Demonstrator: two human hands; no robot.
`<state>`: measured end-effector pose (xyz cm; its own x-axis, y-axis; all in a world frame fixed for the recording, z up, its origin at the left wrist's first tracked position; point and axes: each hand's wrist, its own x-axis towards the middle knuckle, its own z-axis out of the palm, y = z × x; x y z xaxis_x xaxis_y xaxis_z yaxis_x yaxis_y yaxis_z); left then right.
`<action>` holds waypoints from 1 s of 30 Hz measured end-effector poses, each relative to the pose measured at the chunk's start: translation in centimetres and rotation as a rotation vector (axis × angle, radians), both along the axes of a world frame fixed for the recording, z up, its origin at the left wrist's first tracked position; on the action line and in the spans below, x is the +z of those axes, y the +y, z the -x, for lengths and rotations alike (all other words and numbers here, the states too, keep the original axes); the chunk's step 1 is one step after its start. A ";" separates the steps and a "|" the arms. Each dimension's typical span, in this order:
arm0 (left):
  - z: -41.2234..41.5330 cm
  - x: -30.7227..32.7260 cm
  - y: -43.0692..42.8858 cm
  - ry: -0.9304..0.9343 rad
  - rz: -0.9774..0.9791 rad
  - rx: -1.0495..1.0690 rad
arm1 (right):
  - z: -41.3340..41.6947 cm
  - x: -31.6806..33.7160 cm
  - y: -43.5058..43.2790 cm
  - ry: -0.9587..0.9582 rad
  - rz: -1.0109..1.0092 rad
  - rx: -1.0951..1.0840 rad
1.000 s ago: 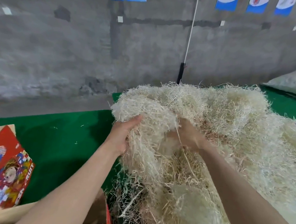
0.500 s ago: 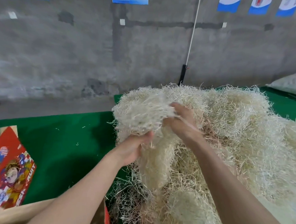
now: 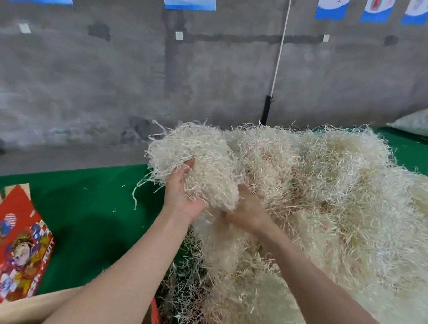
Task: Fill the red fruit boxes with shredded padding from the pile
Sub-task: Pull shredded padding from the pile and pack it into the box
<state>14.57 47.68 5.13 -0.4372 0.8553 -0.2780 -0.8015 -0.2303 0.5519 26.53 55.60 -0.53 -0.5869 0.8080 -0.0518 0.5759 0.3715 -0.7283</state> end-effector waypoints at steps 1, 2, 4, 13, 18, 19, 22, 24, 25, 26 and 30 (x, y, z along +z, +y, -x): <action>0.5 0.2 -0.3 -0.011 -0.025 0.017 | -1.0 -0.2 0.6 -0.157 -0.154 -0.053; 1.2 0.3 -0.5 -0.010 -0.057 0.037 | -2.5 -0.7 1.4 -0.282 -0.257 -0.105; 2.8 0.3 -1.0 0.016 -0.100 0.067 | -5.8 -2.0 2.6 -0.392 -0.279 -0.194; 3.2 -0.2 -1.7 0.063 -0.114 0.001 | -6.2 7.7 0.0 -0.088 -0.104 0.220; 2.6 1.3 -2.1 -0.035 -0.106 -0.009 | 1.3 4.3 -3.4 -0.031 -0.139 0.110; 2.9 1.4 -2.2 -0.038 -0.082 0.003 | 1.5 3.0 -2.8 -0.110 -0.251 0.042; 3.4 0.8 -3.0 0.065 -0.031 0.004 | -0.2 0.4 0.5 -0.316 -0.476 -0.055; 4.1 0.3 -3.6 0.112 -0.028 0.033 | -2.4 -1.2 2.1 -0.443 -0.475 -0.064; 4.8 0.2 -3.9 0.132 -0.026 0.062 | -3.6 -1.8 2.5 -0.491 -0.434 -0.095; 5.5 0.2 -4.1 0.154 -0.032 0.080 | -4.8 -2.3 2.8 -0.530 -0.374 -0.123; 6.5 0.0 -4.7 0.210 0.026 0.053 | -6.6 0.8 3.2 -0.638 -0.200 0.083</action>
